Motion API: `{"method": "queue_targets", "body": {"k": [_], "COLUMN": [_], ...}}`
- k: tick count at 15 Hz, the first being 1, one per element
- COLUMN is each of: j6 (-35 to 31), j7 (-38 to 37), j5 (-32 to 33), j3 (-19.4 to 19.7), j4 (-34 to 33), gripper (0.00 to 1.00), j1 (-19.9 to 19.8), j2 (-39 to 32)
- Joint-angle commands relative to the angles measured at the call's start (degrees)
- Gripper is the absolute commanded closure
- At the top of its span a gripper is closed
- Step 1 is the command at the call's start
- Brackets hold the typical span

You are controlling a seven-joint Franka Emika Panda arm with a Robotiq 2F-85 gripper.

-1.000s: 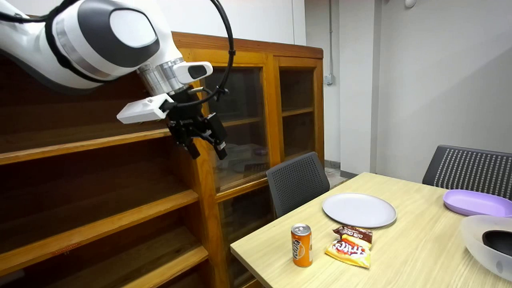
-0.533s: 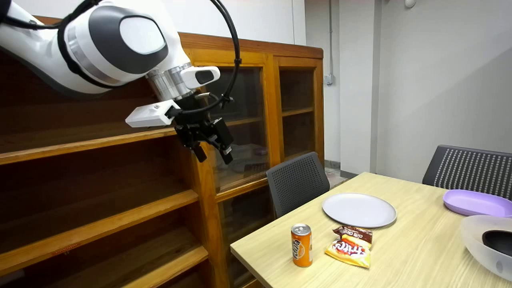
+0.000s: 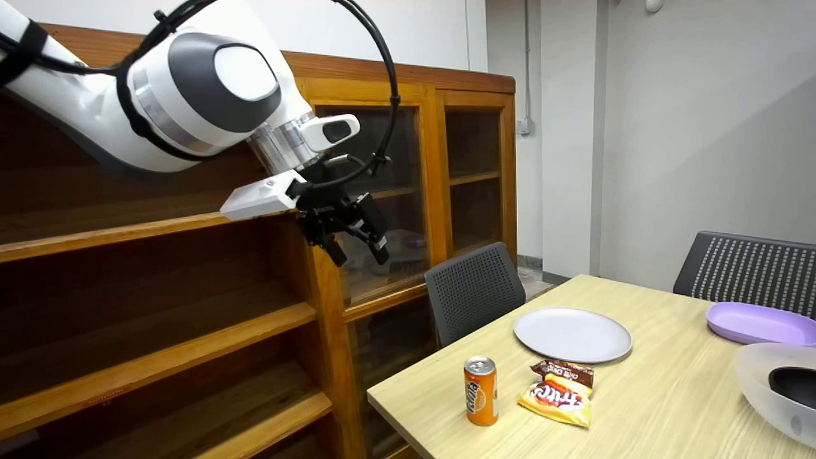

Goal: Put the orange can on the second shelf from the top

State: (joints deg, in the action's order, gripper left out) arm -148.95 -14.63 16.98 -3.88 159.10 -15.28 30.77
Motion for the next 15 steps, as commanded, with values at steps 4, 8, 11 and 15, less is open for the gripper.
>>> {"method": "queue_targets", "body": {"k": [4,8,11,15], "j6": [-10.5,-14.9,-17.9,-21.6], "j7": [-3.6,-3.3,-3.1,-2.7], "j5": [6.6,6.1,5.9,5.9], "j3": [-1.0,0.0,0.5,1.3], "j4": [-0.1,0.0,0.0,0.0], "gripper": [0.00,0.00,0.00,0.00], "j1": [-7.2,-9.1,-10.1,-10.7], "j2": [-7.1,-10.5,-12.8,-15.9]}}
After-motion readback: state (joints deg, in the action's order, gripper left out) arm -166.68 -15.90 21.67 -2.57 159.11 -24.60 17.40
